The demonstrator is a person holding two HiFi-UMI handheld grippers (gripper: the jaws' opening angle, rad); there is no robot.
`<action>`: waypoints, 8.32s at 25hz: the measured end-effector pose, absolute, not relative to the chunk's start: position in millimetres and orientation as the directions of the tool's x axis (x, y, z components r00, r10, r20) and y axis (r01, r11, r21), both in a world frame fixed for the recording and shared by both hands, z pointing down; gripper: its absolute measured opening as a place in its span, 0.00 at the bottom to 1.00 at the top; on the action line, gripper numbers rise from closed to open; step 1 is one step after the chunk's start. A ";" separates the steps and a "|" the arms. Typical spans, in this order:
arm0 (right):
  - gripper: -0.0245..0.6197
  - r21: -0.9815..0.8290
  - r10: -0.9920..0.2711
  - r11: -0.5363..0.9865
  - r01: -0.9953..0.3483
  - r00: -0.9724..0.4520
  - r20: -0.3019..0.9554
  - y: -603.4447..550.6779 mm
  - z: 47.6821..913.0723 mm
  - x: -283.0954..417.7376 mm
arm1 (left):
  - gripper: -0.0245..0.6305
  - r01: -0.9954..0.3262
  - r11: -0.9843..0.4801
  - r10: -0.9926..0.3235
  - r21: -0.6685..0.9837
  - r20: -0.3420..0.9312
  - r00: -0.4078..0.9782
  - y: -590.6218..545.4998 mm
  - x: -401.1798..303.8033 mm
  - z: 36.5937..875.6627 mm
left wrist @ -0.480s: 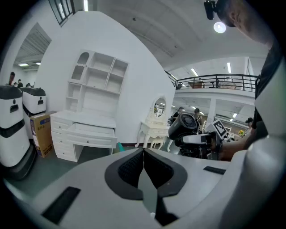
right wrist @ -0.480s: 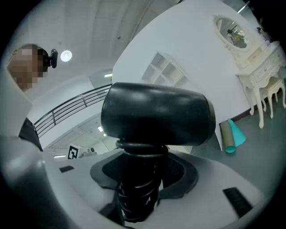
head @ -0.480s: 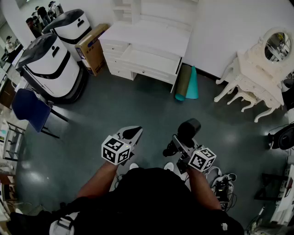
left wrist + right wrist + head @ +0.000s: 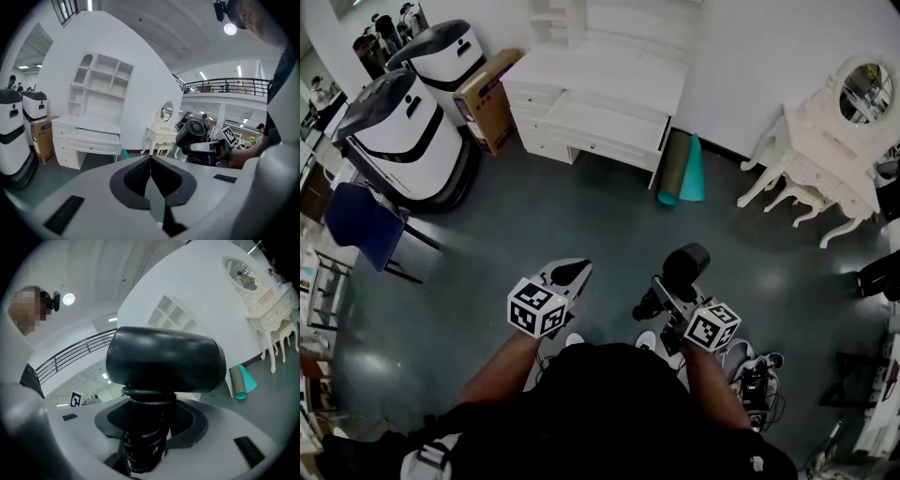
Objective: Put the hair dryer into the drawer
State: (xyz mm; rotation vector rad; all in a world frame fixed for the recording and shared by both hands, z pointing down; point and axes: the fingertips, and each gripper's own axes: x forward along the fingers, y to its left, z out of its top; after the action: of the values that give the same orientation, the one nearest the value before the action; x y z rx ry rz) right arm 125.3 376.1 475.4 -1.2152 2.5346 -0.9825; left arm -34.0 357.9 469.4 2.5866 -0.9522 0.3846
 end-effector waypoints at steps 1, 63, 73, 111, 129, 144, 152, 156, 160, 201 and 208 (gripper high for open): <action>0.38 -0.625 -0.745 0.452 -0.636 -0.655 0.129 376.3 475.8 125.5 | 0.05 -0.665 -0.709 -0.568 0.235 0.369 0.736 357.7 -34.2 469.5; 0.38 -0.709 -0.753 0.396 -0.583 -0.649 0.113 201.1 488.4 64.1 | 0.05 -0.672 -0.699 -0.562 0.245 0.394 0.728 189.9 -101.0 481.7; 0.38 -0.707 -0.749 0.407 -0.579 -0.655 0.105 105.6 490.0 121.4 | 0.05 -0.669 -0.707 -0.550 0.232 0.415 0.725 97.3 -39.7 483.0; 0.38 -0.691 -0.791 0.257 -0.676 -0.557 0.251 -131.6 527.9 139.6 | 0.05 -0.609 -0.748 -0.445 0.264 0.481 0.755 -158.9 -25.7 522.0; 0.38 -0.491 -0.776 0.241 -0.837 -0.470 0.420 -266.7 538.2 97.0 | 0.05 -0.524 -0.807 -0.355 0.272 0.486 0.799 -293.7 -68.3 532.6; 0.38 -0.069 -0.449 0.654 -0.753 -0.460 0.766 -344.1 654.1 72.4 | 0.05 -0.678 -0.670 -0.481 0.303 0.518 0.707 -319.9 -89.6 562.4; 0.38 0.021 -0.258 0.864 -0.503 -0.408 0.876 -360.5 721.5 60.5 | 0.05 -0.755 -0.575 -0.541 0.316 0.546 0.640 -329.7 -82.1 576.1; 0.38 0.044 -0.190 0.919 -0.392 -0.340 0.921 -362.4 757.7 59.4 | 0.05 -0.781 -0.535 -0.546 0.322 0.574 0.610 -326.8 -81.5 585.7; 0.38 0.056 -0.136 0.956 -0.288 -0.266 0.954 -360.4 792.5 56.9 | 0.05 -0.811 -0.490 -0.561 0.320 0.596 0.575 -321.2 -85.3 592.2; 0.38 0.081 -0.084 0.996 -0.030 -0.104 0.991 -391.0 878.5 64.9 | 0.05 -0.909 -0.301 -0.612 0.287 0.673 0.415 -303.9 -119.7 598.4; 0.38 0.077 -0.079 0.997 -0.026 -0.087 0.993 -390.9 880.5 65.5 | 0.05 -0.908 -0.307 -0.611 0.287 0.672 0.419 -303.5 -121.6 598.1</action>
State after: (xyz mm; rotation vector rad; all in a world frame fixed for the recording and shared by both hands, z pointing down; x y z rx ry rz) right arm 65.5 -390.9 880.5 -0.2237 4.6161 0.1217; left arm -121.6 -303.5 598.1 2.0321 -1.2814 0.5924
